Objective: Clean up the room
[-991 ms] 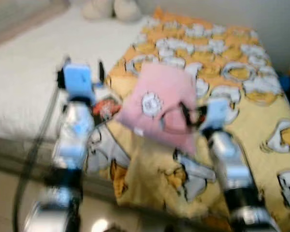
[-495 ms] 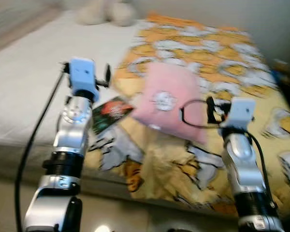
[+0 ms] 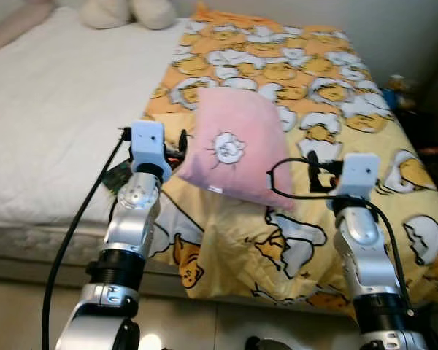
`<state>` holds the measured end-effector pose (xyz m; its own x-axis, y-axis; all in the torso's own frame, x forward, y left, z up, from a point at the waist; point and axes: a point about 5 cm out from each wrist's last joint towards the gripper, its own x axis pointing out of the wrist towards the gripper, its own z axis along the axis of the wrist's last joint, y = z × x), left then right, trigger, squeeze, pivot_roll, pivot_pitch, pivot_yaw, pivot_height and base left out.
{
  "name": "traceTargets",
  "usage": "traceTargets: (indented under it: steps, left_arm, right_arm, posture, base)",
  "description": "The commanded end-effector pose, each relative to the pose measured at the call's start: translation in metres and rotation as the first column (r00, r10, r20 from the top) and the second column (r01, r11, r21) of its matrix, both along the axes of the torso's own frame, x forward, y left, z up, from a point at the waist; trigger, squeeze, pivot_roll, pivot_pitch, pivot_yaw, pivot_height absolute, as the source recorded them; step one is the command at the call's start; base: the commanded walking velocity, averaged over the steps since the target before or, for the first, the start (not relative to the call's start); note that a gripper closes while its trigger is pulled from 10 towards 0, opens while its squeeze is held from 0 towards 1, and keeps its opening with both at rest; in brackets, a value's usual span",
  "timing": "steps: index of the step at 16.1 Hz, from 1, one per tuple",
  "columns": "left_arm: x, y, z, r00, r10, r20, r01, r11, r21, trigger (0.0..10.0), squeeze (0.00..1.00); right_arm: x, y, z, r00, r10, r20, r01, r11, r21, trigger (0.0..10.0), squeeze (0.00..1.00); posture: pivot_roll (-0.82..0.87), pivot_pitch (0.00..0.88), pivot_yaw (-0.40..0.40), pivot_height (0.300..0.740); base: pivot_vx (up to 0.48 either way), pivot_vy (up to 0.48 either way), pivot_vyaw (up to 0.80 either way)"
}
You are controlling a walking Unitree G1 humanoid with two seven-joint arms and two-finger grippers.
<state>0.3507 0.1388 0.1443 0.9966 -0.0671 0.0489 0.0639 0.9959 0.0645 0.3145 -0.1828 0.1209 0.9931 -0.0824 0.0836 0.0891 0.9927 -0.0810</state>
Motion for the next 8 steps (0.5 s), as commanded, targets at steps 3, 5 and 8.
traceTargets:
  steps: [3, 5, 8]
  left_arm:
    - [-0.004, -0.007, -0.001, 0.999, -0.038, 0.029, 0.037, 0.999, 0.020, 10.0, 0.00]
    - [-0.003, -0.008, -0.002, 0.998, -0.051, 0.023, 0.050, 0.998, 0.023, 10.0, 0.00]
    - [-0.004, -0.011, -0.005, 0.997, -0.071, 0.014, 0.070, 0.997, 0.044, 10.0, 0.00]
  right_arm:
    - [0.000, 0.002, 0.003, 1.000, 0.021, 0.015, -0.021, 1.000, 0.005, 10.0, 0.00]
    - [-0.001, 0.004, 0.000, 0.999, 0.033, 0.000, -0.033, 0.999, 0.017, 10.0, 0.00]
    - [-0.006, 0.011, -0.017, 0.995, 0.065, -0.078, -0.057, 0.994, 0.094, 10.0, 0.00]
  posture:
    - [-0.04, 0.000, 0.000, 0.740]
    - [-0.04, 0.000, 0.001, 0.740]
    - [-0.04, 0.000, 0.007, 0.740]
  base:
    - [0.245, -0.203, 0.00]
    - [0.368, -0.306, 0.00]
    - [0.217, -0.101, 0.00]
